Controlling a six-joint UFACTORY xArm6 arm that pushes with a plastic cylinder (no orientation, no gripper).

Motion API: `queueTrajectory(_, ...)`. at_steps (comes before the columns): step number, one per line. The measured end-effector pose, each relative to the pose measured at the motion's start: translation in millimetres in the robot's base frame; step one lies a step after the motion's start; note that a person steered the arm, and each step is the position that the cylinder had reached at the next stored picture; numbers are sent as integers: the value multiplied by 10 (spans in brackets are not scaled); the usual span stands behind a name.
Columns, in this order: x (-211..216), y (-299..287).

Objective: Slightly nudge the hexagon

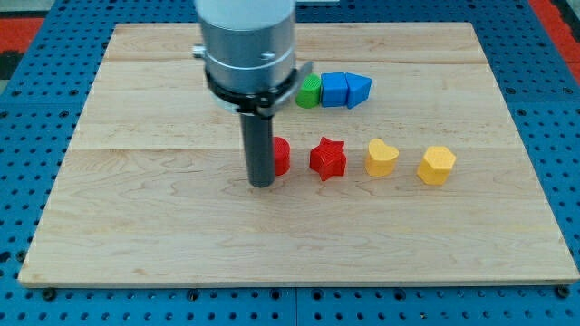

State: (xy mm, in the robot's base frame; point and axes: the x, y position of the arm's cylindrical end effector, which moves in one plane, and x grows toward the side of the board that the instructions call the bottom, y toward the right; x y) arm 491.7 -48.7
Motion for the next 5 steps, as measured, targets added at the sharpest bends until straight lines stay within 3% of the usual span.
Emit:
queueTrajectory(1,183,-34)
queueTrajectory(2,359,550)
queueTrajectory(3,360,1684)
queueTrajectory(4,235,2421)
queueTrajectory(5,35,2098)
